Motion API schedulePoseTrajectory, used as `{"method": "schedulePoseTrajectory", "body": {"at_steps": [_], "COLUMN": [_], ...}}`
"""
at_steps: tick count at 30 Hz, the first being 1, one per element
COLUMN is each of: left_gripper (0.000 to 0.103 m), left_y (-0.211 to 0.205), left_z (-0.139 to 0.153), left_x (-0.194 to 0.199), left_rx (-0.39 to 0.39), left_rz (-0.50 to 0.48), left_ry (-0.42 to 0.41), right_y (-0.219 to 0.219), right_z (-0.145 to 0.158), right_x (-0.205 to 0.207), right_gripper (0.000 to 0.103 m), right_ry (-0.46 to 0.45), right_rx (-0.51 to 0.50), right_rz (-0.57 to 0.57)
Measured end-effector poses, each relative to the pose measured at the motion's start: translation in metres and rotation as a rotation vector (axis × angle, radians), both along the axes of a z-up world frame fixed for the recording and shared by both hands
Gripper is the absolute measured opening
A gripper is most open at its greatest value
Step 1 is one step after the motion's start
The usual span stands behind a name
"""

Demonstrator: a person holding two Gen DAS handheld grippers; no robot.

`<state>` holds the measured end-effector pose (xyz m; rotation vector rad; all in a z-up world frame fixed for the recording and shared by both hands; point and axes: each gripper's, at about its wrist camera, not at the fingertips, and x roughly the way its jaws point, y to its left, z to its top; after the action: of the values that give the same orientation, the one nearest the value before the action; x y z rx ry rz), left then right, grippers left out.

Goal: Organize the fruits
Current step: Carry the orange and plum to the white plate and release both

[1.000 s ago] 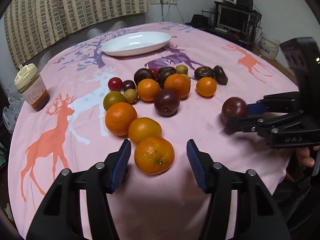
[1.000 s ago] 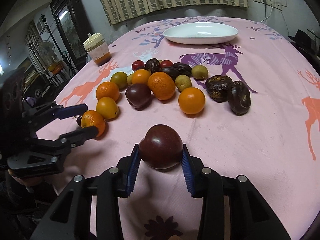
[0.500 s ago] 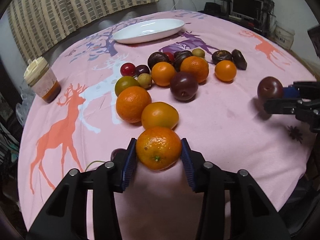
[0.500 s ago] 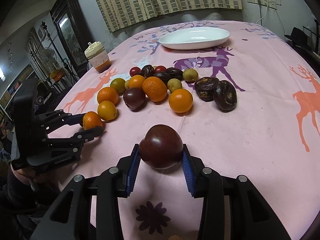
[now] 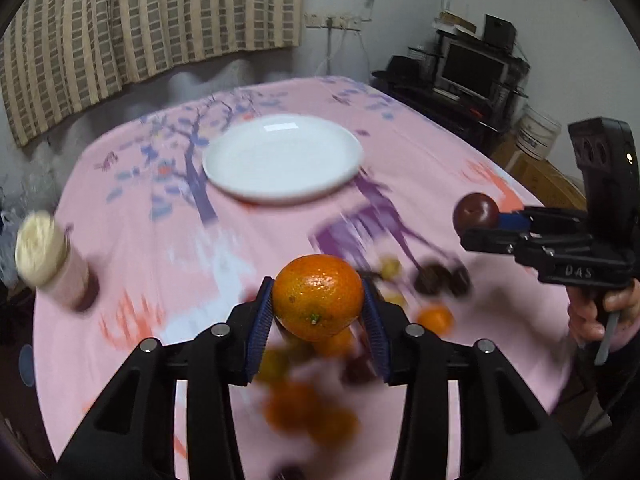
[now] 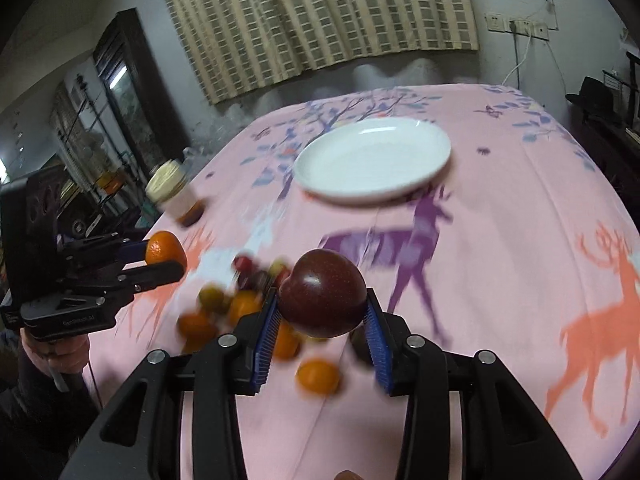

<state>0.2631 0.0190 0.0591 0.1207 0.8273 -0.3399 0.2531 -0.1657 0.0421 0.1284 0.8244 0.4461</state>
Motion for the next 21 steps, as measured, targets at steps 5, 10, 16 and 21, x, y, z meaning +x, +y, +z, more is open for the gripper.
{"method": "schedulePoseTrajectory", "body": {"at_steps": [5,10,16,21], "left_gripper": [0.042,0.042,0.042,0.042], "left_y": [-0.007,-0.020,-0.010,0.001], "left_z": [-0.009,-0.051,-0.061,-0.044], "left_x": [0.126,0.206,0.211,0.190], "left_rx": [-0.008,0.058,0.003,-0.025], "left_rz": [0.051,0.093,0.107,0.093], "left_ry": [0.054,0.136,0.159,0.105], "right_y": [0.010,0.026,0.015,0.004], "right_z": [-0.002,-0.031,-0.035,-0.048], "right_x": [0.114,0.196,0.183,0.147], "right_gripper": [0.042,0.041,0.074,0.080], "right_ry": [-0.021,0.017,0.031,0.031], "right_rx": [-0.064,-0.148,-0.122,-0.276], "right_rz": [-0.063,-0.069,-0.020,0.002]}}
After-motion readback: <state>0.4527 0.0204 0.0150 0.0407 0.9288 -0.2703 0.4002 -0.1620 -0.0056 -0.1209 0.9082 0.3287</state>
